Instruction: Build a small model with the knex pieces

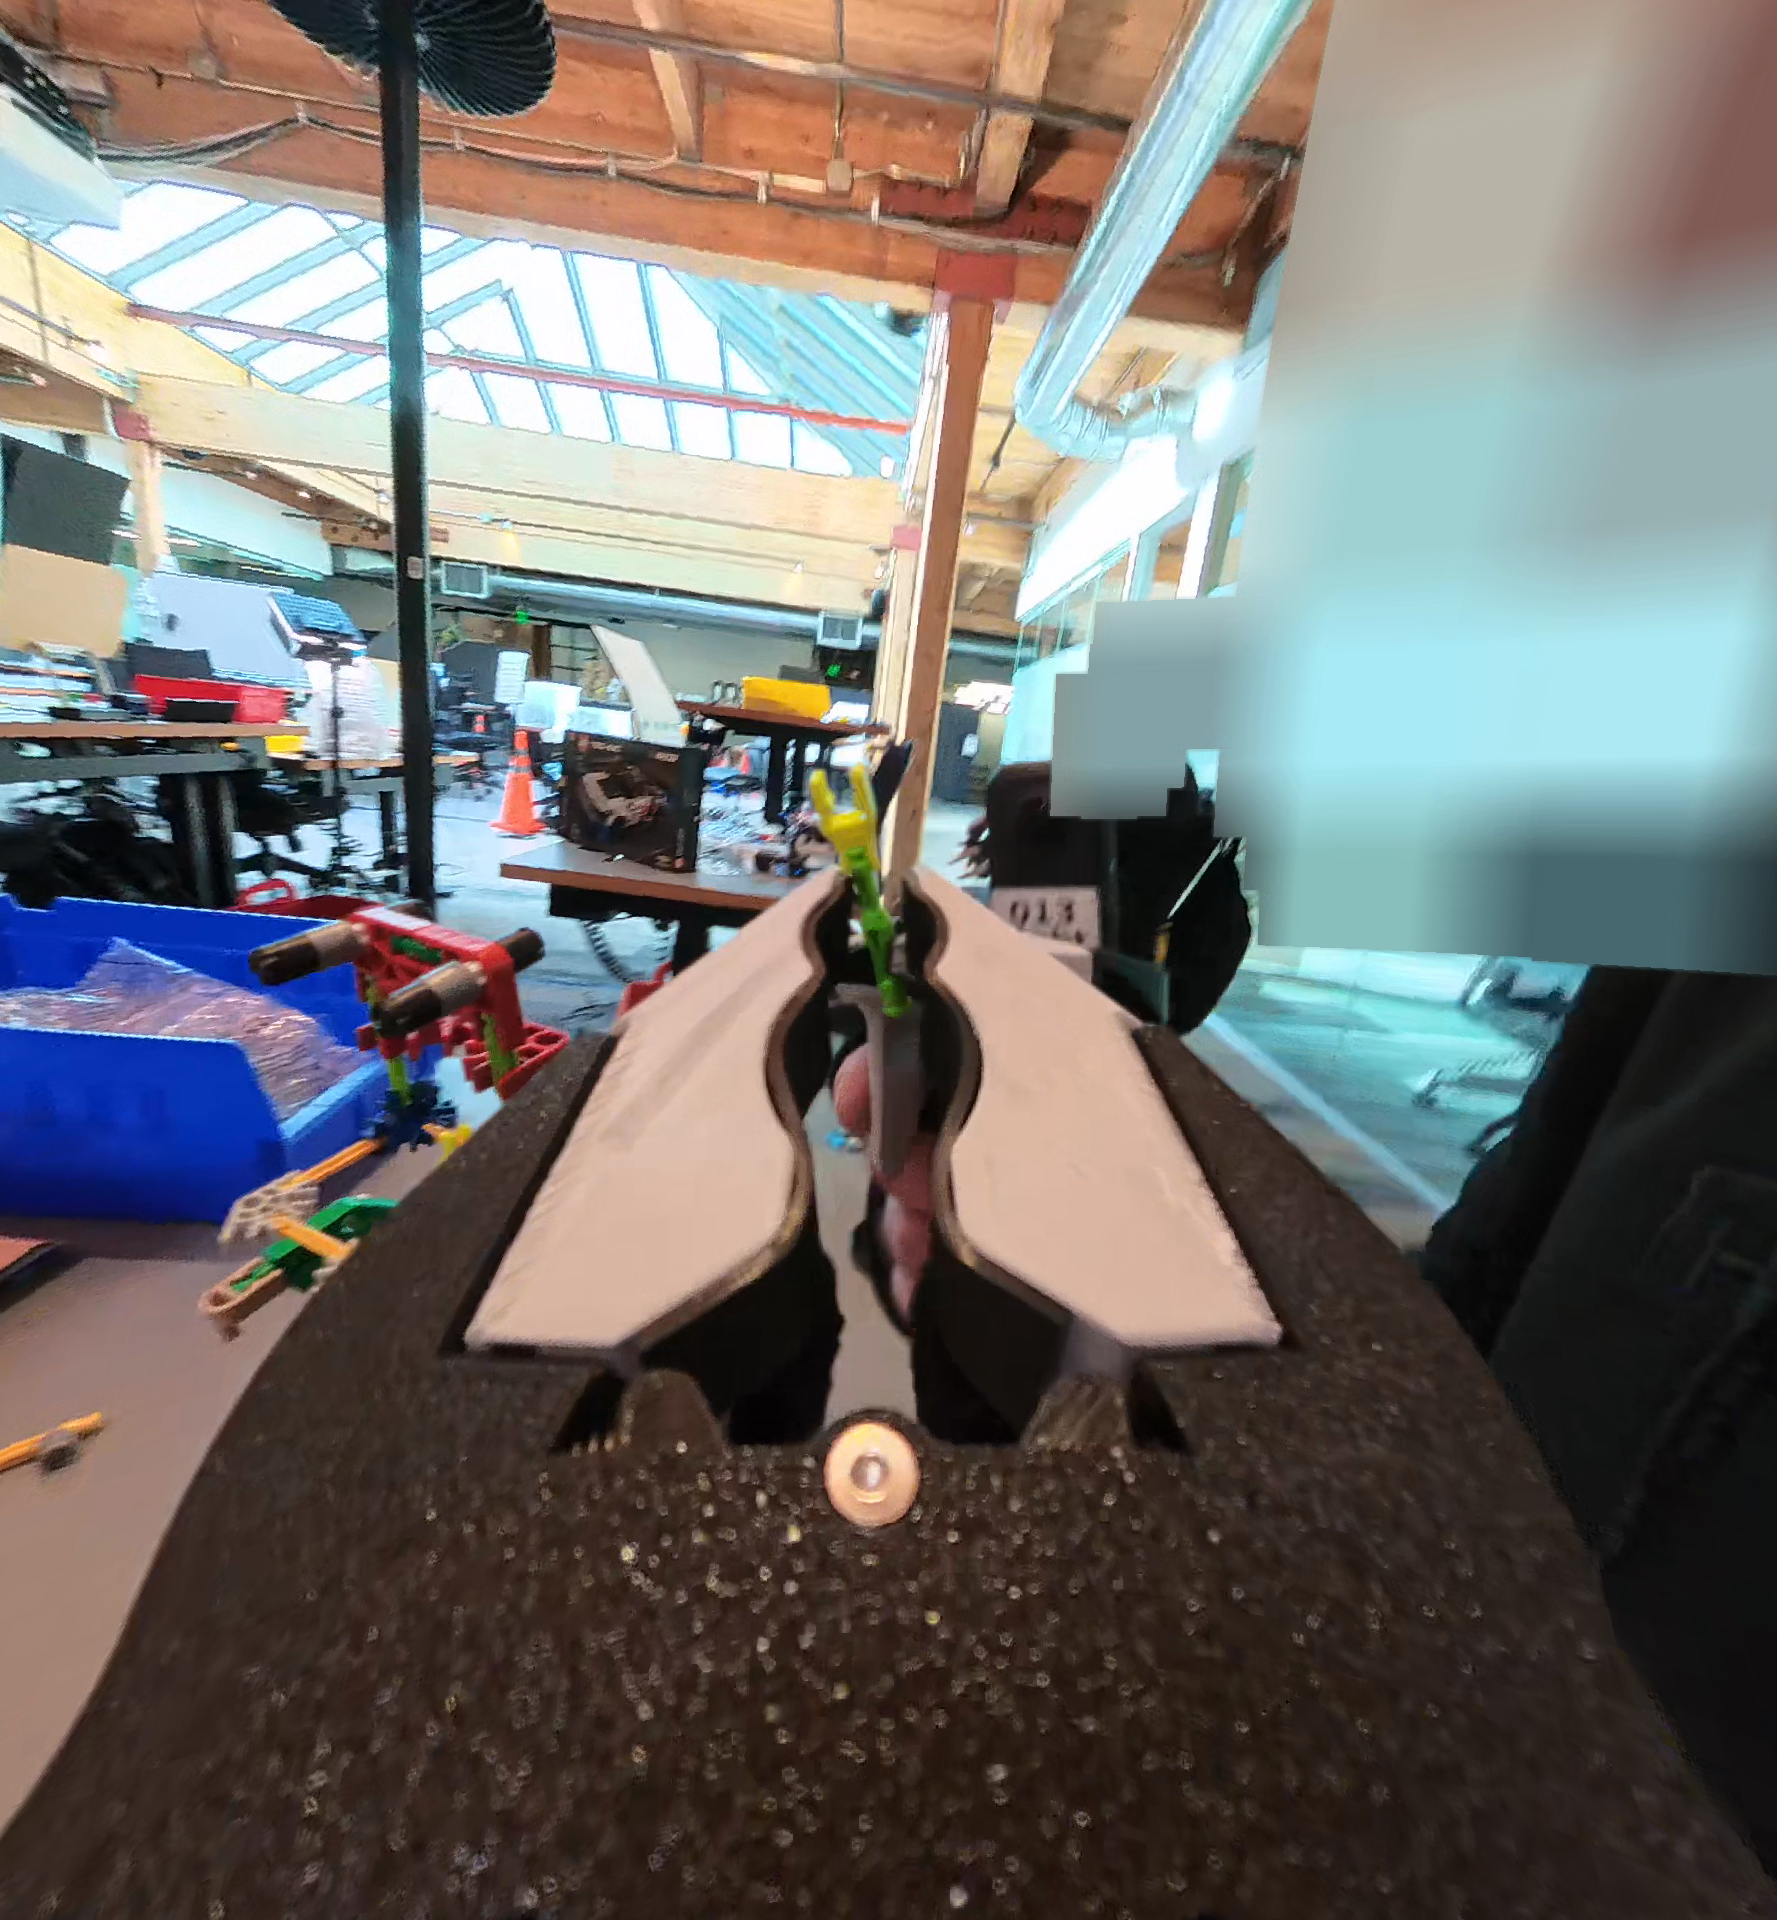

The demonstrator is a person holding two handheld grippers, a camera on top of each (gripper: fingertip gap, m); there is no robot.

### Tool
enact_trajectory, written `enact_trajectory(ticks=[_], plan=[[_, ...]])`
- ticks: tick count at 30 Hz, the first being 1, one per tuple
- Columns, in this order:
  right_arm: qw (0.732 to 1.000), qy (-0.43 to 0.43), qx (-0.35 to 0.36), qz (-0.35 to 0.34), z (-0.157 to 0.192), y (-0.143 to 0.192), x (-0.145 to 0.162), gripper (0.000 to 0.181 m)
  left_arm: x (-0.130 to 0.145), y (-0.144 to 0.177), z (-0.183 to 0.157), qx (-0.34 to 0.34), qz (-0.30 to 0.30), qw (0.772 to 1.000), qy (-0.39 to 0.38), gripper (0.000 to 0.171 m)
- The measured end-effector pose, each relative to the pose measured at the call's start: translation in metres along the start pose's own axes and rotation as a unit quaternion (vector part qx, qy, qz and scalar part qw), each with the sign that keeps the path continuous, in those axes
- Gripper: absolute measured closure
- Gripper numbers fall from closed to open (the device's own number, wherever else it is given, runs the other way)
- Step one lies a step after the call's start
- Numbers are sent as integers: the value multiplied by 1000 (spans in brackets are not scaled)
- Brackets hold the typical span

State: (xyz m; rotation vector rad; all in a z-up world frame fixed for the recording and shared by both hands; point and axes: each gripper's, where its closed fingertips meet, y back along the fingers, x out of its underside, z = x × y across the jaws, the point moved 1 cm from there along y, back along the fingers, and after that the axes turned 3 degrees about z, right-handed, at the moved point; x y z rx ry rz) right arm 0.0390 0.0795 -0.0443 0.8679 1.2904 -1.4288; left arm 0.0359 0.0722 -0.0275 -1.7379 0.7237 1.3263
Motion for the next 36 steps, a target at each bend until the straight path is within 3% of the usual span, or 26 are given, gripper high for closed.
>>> enact_trajectory(ticks=[3,8,14,18,25,36], plan=[[997,53,16,60,-5,6,4,178,7,0,0,-14,39,998,-44,154],[985,111,29,128,-11,17,8,178,-2,6,9,-18,31,999,-41,150],[973,140,16,183,-6,21,17,178,14,-1,3,8,74,996,-49,163],[978,137,23,158,-8,22,10,177,12,0,5,10,51,998,-27,163],[996,57,20,62,-11,20,0,175,8,0,10,23,-47,998,40,164],[997,50,22,50,-13,12,2,171,10,-3,14,39,-104,990,84,165]])
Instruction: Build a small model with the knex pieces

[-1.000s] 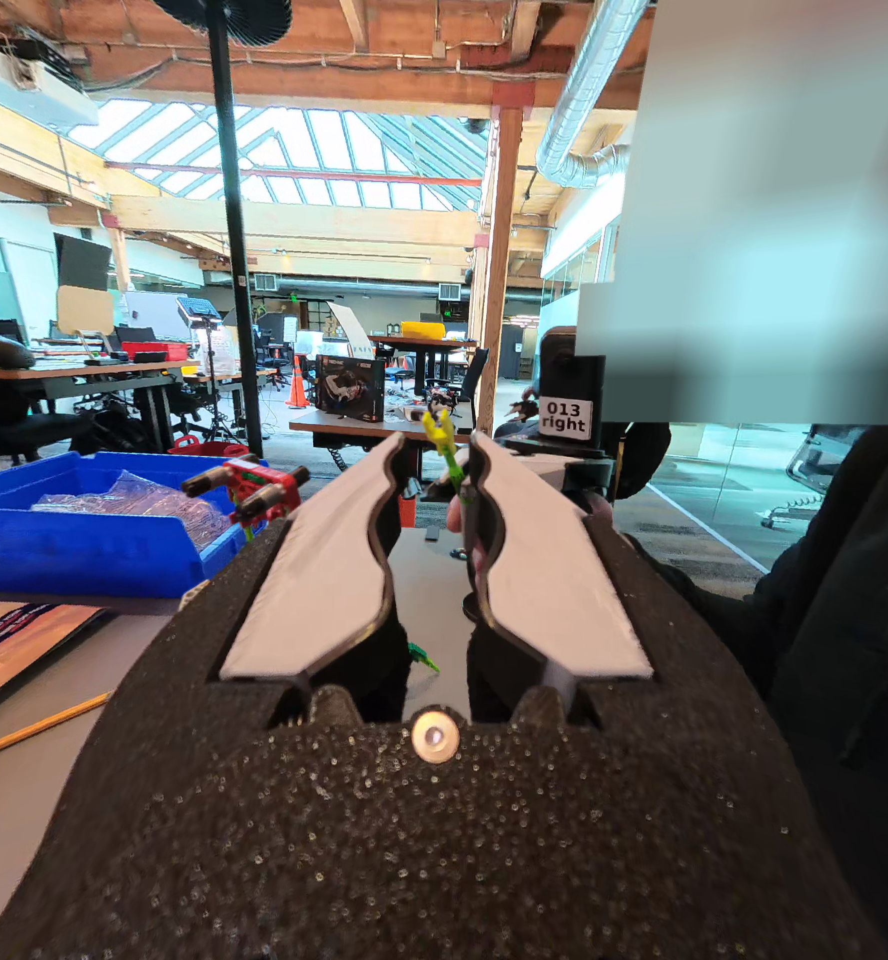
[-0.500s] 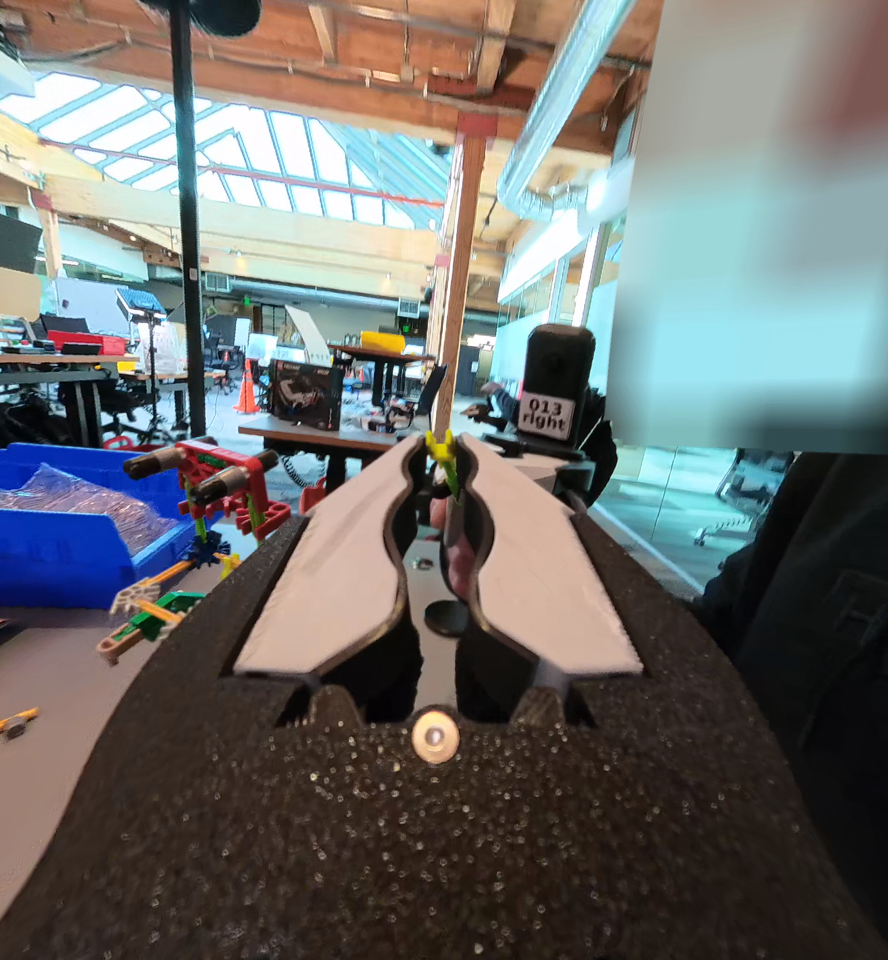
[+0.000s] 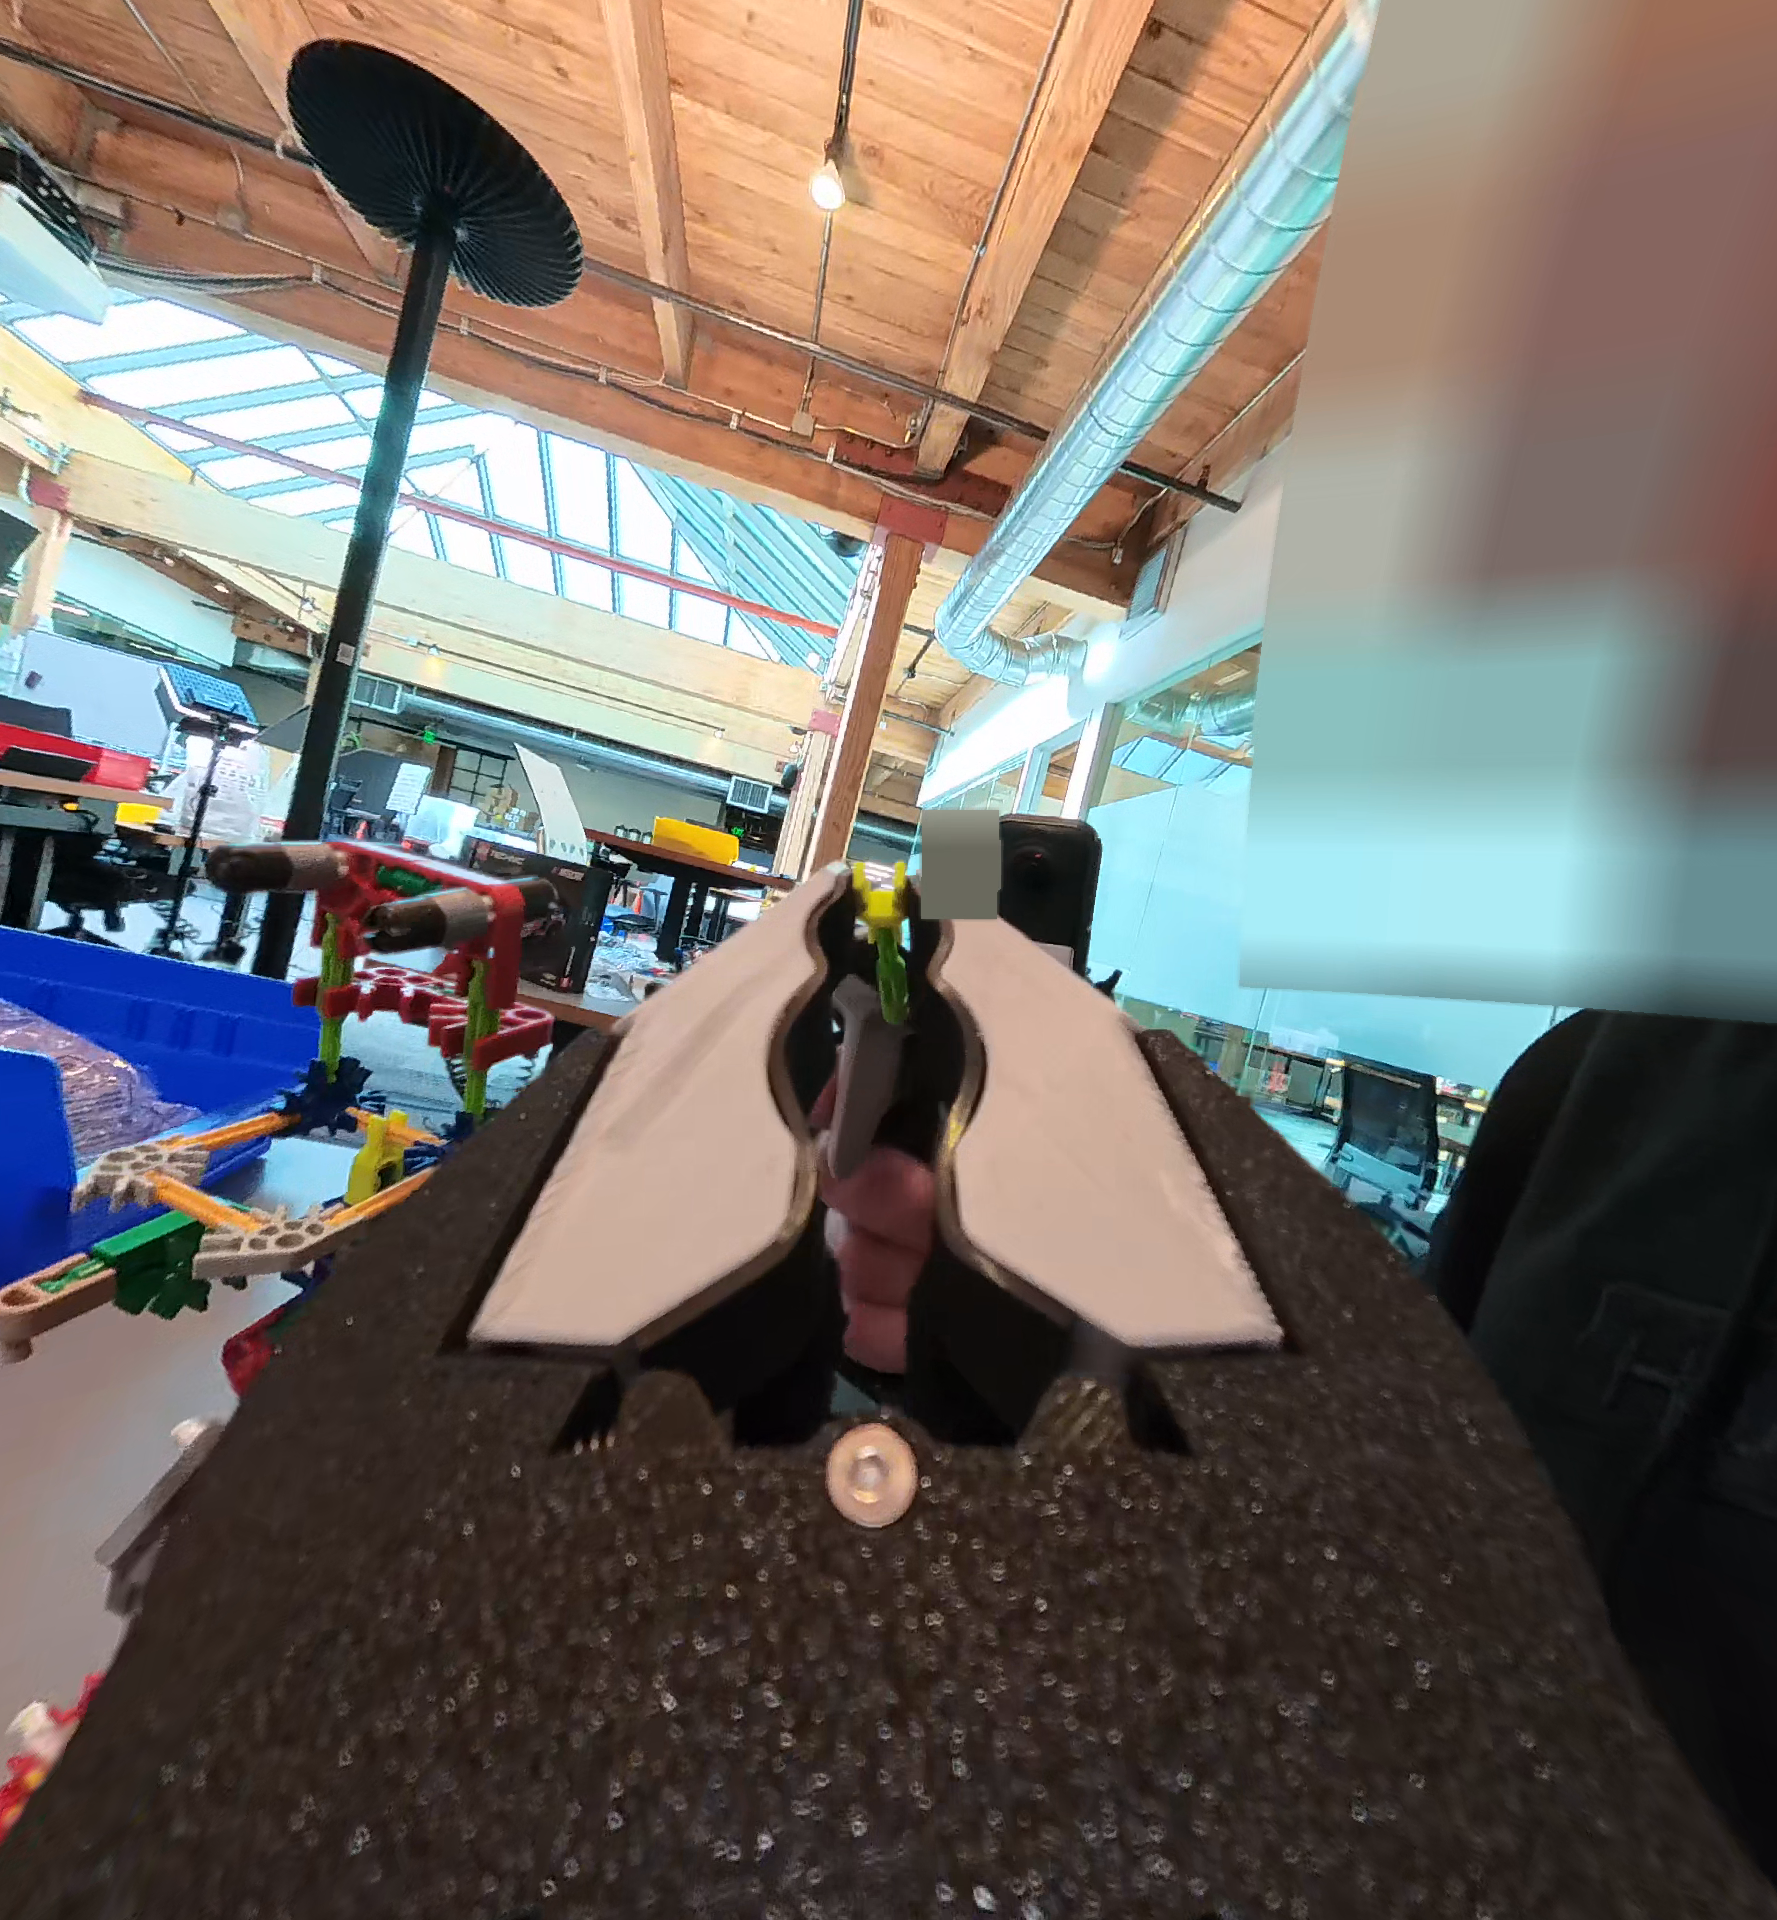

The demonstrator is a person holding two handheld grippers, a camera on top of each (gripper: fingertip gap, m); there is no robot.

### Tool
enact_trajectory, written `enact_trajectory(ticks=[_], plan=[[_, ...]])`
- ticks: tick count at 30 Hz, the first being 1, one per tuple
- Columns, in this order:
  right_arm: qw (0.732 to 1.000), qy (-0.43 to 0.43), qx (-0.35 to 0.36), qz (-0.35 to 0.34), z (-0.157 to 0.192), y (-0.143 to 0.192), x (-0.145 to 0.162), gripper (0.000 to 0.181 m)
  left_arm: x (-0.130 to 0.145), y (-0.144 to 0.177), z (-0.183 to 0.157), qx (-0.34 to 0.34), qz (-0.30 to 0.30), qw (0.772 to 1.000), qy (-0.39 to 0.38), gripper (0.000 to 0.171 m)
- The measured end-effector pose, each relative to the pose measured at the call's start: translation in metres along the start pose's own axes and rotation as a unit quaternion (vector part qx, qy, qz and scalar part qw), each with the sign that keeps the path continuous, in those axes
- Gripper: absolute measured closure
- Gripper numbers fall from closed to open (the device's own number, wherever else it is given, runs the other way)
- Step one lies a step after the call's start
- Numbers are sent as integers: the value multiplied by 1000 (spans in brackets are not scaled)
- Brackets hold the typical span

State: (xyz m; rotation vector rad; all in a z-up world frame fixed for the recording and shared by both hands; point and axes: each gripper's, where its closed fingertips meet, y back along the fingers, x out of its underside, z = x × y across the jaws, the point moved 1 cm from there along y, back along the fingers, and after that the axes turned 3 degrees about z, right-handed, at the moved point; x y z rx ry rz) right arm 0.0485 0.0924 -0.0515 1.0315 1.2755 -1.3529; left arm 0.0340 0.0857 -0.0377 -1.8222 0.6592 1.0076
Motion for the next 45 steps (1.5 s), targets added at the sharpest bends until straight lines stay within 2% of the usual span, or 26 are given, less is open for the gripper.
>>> enact_trajectory(ticks=[1,6,10,12,14,17,23,27,45], plan=[[1000,0,0,-1,0,0,0,176,1,-1,-1,3,0,1000,2,165],[1000,8,1,9,-3,1,1,178,4,-2,3,2,-1,1000,6,165],[996,50,39,57,-22,8,1,178,2,6,19,-61,39,995,-65,158],[989,85,64,108,-37,13,2,179,-2,13,31,-98,60,989,-95,157],[978,113,72,158,-47,15,2,179,4,16,46,-144,113,973,-143,161],[958,144,64,238,-58,13,6,179,6,15,56,-160,142,964,-155,157],[929,149,38,336,-71,7,19,178,21,12,69,-175,185,949,-186,156],[918,152,31,364,-73,1,20,179,31,7,73,-180,199,941,-207,154],[872,180,-11,455,-75,-2,19,179,28,2,79,-218,200,904,-308,152]])
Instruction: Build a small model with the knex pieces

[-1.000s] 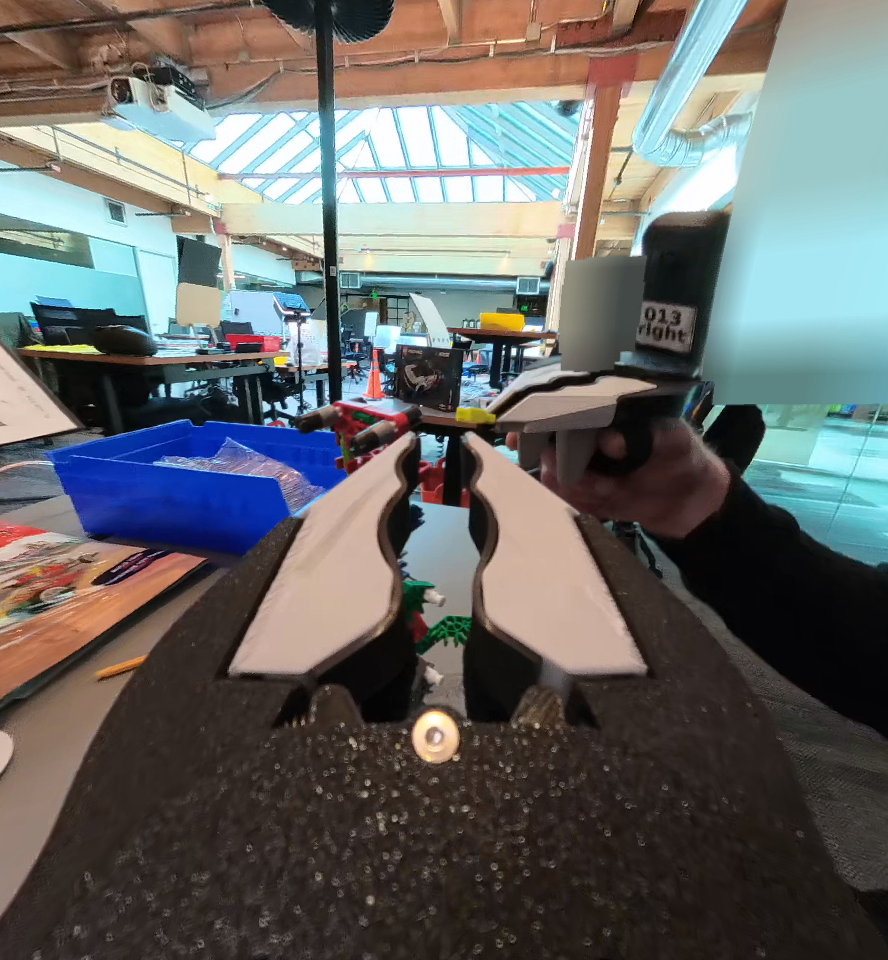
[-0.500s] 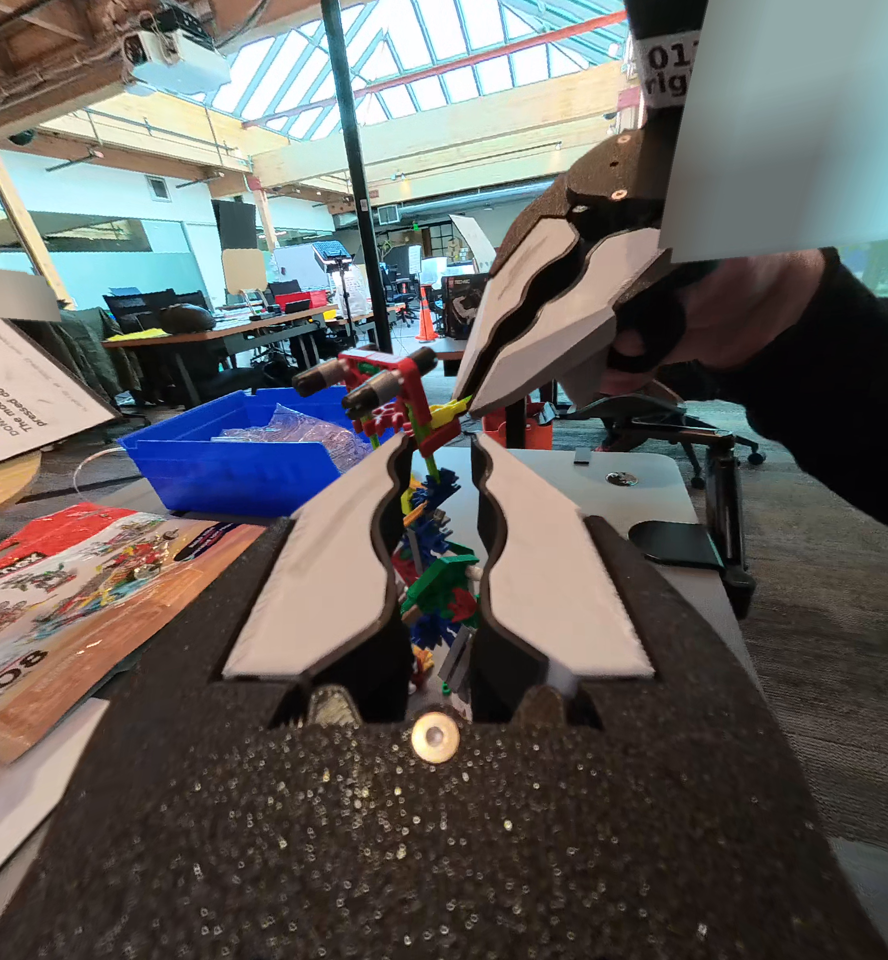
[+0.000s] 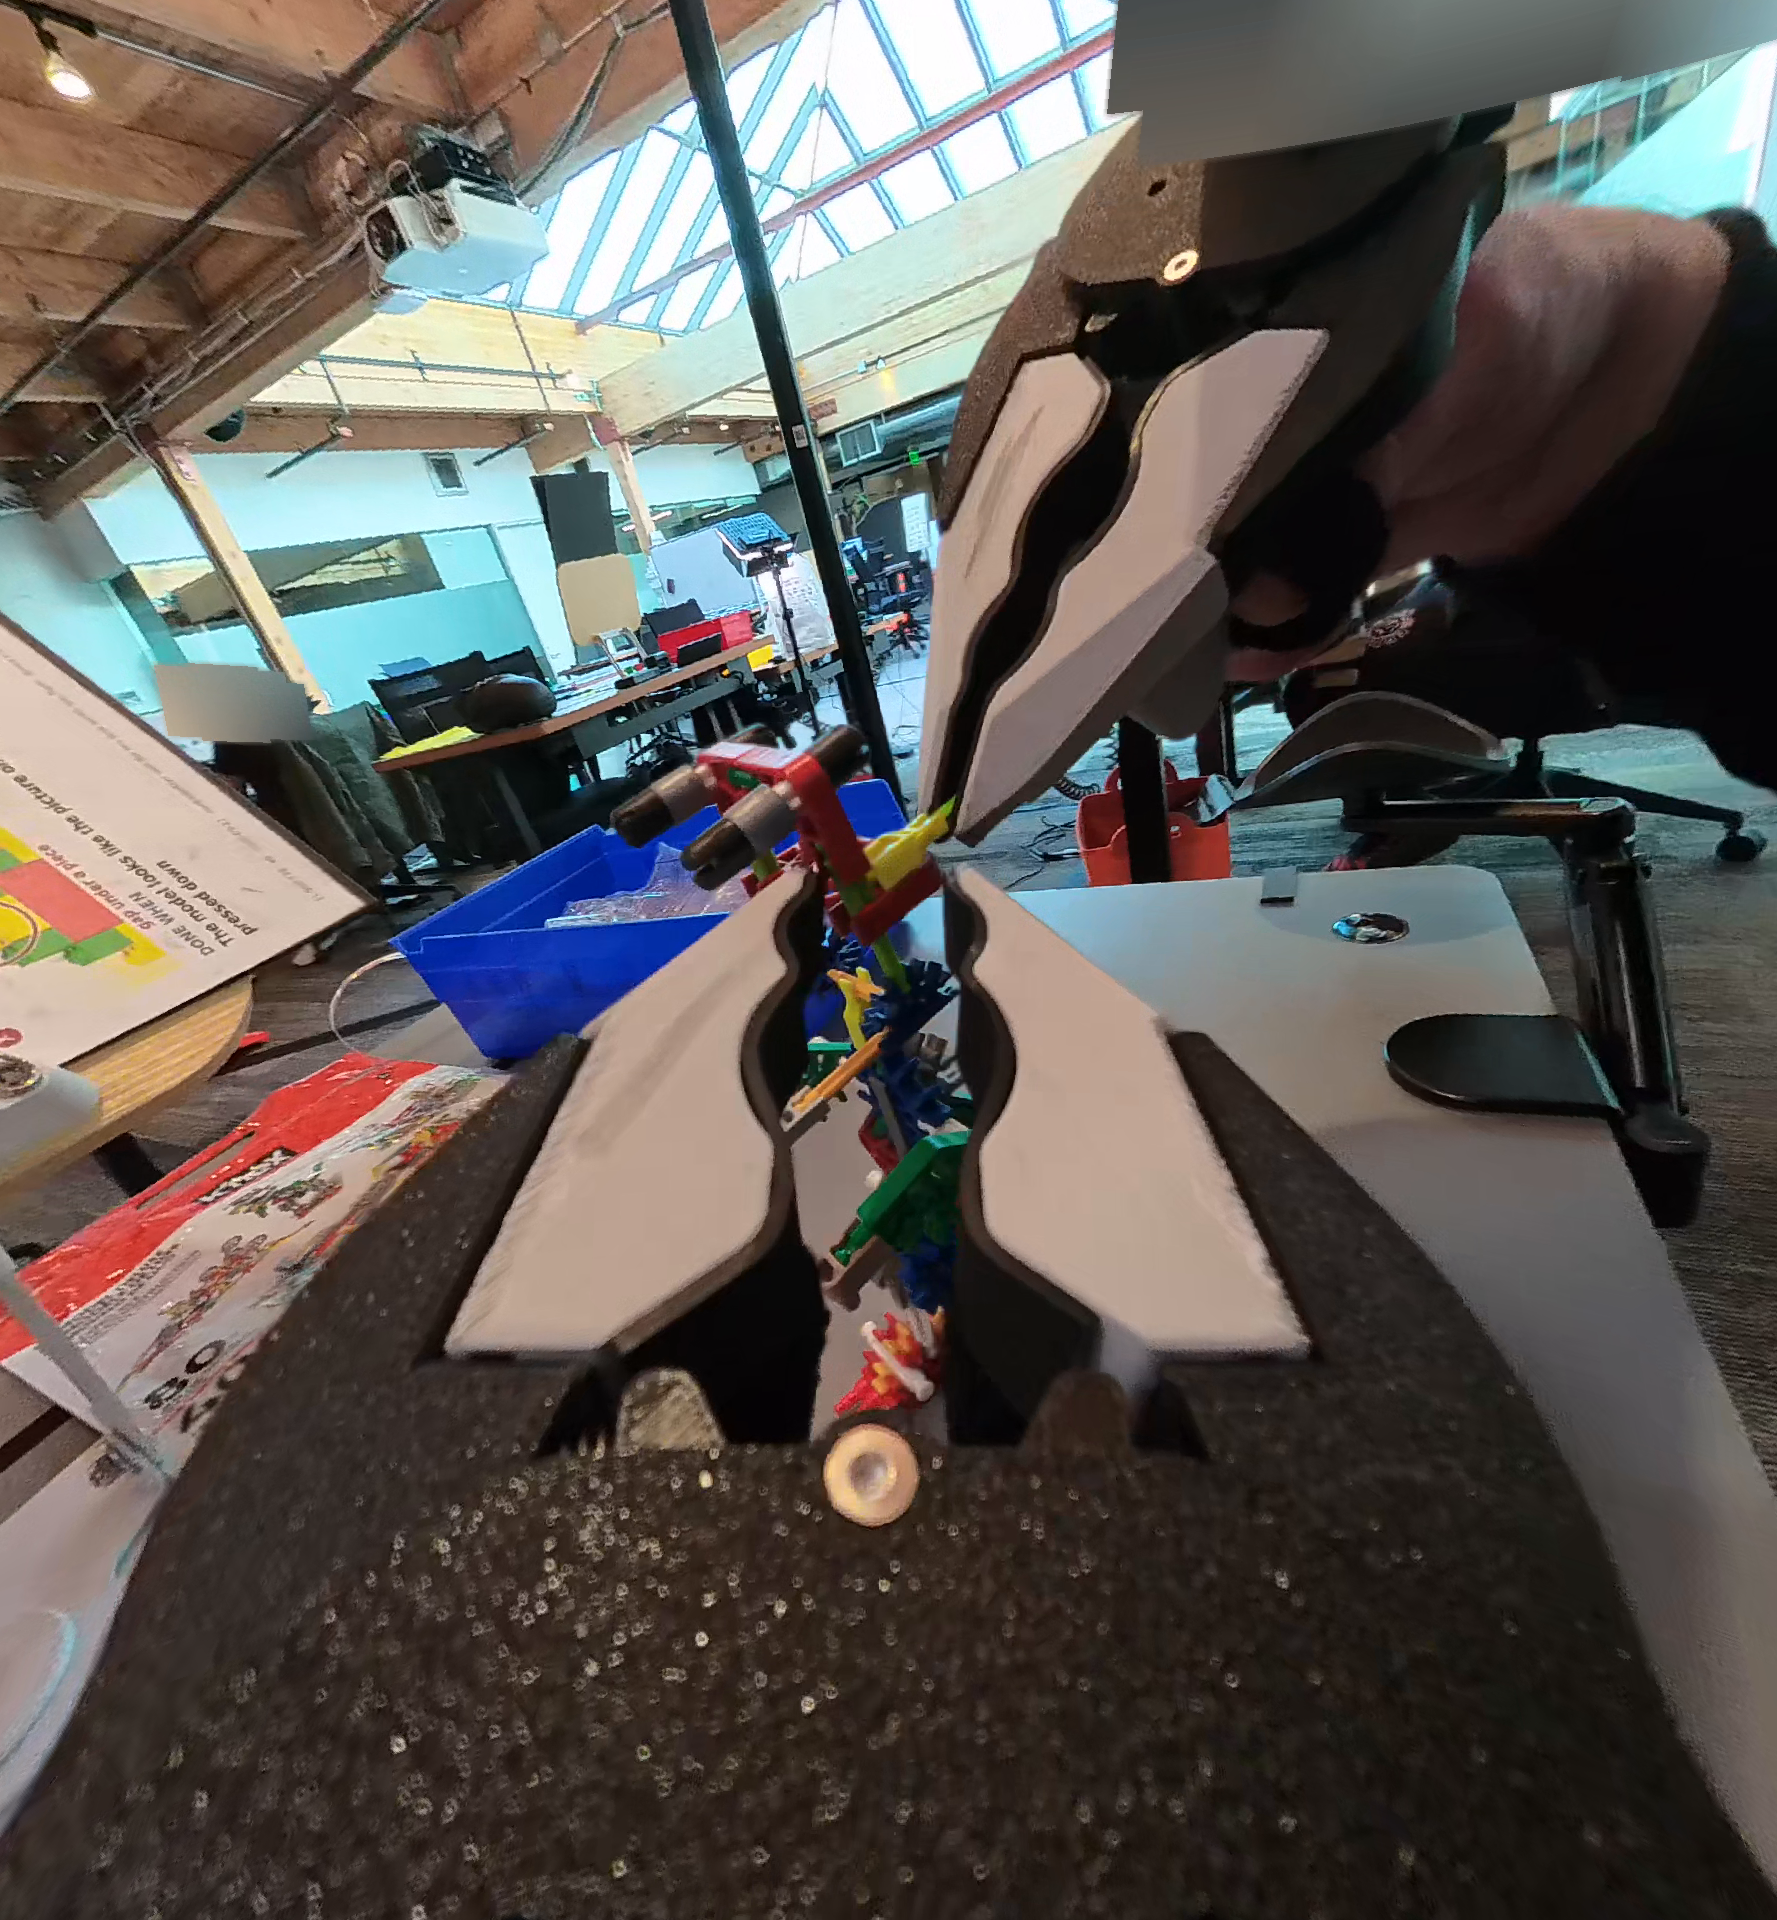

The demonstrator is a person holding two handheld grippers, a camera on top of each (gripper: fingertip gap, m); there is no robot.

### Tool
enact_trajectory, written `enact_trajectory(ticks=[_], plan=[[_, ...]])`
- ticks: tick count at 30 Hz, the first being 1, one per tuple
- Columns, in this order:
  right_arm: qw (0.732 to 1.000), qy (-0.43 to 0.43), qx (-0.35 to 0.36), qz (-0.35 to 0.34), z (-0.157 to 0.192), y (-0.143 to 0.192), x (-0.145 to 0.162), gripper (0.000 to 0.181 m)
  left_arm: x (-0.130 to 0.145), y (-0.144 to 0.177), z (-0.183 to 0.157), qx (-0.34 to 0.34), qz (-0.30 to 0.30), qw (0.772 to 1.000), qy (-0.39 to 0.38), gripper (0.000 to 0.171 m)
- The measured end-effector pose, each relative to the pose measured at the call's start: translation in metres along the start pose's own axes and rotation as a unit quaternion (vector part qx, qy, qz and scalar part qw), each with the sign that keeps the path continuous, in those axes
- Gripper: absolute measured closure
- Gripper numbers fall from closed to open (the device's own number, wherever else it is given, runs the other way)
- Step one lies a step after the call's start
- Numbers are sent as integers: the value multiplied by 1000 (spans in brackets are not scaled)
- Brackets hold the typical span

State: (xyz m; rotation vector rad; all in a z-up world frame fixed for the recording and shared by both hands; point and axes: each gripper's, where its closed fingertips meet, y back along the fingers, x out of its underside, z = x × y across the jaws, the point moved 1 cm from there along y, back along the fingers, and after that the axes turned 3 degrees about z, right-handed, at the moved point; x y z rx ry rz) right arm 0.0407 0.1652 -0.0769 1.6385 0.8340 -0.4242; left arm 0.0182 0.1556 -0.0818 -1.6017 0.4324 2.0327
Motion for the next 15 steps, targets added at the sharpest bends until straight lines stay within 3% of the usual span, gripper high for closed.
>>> enact_trajectory(ticks=[15], plan=[[999,8,9,48,-6,3,-3,179,1,-2,2,-20,-2,1000,-24,154]])
